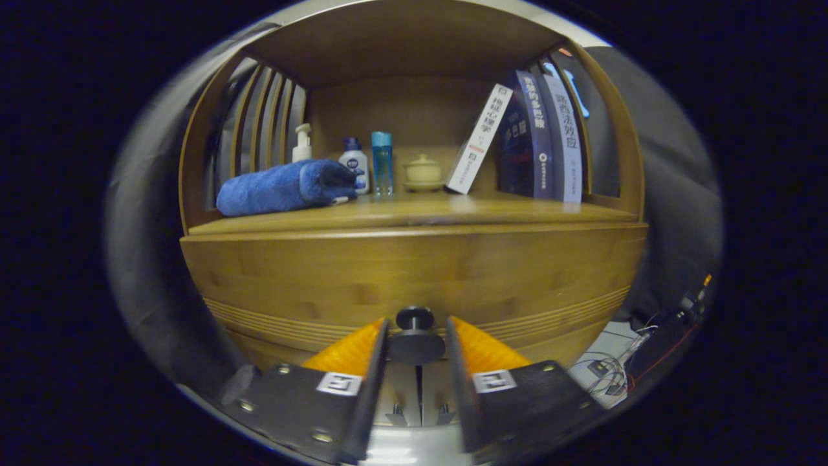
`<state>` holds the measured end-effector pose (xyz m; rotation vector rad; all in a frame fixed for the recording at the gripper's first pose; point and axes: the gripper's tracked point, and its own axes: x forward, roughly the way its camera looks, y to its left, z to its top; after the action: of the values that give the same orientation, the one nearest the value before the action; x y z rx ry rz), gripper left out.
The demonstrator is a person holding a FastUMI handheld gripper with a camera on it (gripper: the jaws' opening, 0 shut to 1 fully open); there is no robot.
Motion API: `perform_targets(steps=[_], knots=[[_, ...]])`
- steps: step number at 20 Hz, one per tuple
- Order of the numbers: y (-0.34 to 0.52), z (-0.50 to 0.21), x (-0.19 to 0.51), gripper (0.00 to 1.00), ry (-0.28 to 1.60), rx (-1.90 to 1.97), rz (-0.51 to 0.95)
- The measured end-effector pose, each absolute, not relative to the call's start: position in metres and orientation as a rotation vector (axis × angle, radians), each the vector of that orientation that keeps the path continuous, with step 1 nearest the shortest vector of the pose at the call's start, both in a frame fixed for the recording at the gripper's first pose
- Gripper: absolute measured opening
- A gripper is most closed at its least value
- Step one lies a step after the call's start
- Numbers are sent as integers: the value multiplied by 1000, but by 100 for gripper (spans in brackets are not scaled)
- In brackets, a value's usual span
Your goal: Pull open the drawer, take out the items inside it, and place them on the countertop above the cabinet.
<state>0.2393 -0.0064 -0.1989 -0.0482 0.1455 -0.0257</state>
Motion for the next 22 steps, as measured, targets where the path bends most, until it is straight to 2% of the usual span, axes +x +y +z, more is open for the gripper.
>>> perform_targets(steps=[1, 4, 9, 22], knots=[[-5, -200, 236, 43, 142, -51, -17], [-5, -196, 239, 40, 75, -111, -8], [-6, -200, 233, 28, 143, -111, 8], [-10, -204, 134, 27, 150, -119, -10]])
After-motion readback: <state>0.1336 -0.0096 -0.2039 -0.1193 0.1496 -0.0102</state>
